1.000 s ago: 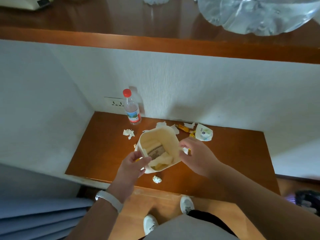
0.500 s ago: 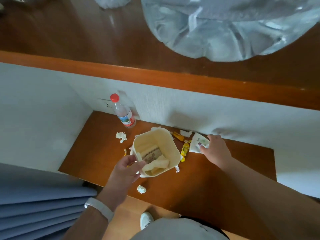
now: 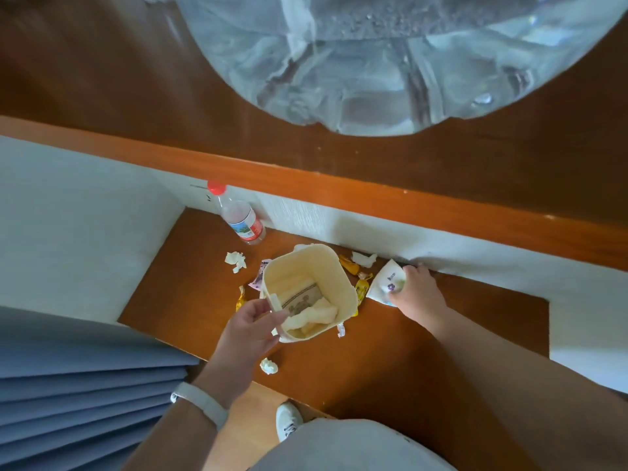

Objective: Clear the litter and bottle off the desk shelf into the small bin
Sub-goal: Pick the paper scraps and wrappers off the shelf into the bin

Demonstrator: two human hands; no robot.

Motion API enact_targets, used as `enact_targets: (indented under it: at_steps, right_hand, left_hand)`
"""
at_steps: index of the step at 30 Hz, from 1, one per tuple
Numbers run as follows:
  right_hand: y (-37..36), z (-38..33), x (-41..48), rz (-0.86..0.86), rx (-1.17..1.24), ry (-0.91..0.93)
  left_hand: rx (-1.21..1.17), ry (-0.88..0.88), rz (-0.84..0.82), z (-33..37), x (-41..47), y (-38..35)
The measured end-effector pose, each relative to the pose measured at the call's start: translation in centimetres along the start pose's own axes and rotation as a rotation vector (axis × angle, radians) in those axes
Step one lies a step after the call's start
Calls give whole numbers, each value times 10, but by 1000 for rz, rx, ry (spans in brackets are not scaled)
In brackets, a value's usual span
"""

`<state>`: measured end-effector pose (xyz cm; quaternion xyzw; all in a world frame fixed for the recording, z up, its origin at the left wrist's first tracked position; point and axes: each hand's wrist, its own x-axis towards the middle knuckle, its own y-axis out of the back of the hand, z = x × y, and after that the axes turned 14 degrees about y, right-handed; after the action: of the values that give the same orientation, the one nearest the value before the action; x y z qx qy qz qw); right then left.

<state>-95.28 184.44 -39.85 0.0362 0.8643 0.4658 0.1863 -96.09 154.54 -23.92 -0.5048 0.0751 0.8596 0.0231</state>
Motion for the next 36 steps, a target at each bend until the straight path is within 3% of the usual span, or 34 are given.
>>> enact_targets:
  at_steps: [8, 17, 23, 27, 36]
  right_hand:
    - [15, -17, -25, 32, 210, 51]
    - [82, -109, -67, 267, 387, 251]
    - [108, -171, -94, 243, 417, 426]
    - [102, -202, -100, 140, 321, 522]
    - [56, -257, -85, -79, -271, 889]
  left_hand:
    - [-26, -28, -36, 0, -10, 11]
    - [16, -82, -71, -1, -14, 39]
    - [9, -101, -101, -1, -18, 56]
    - [1, -106, -112, -2, -22, 68]
    - [73, -81, -162, -14, -24, 96]
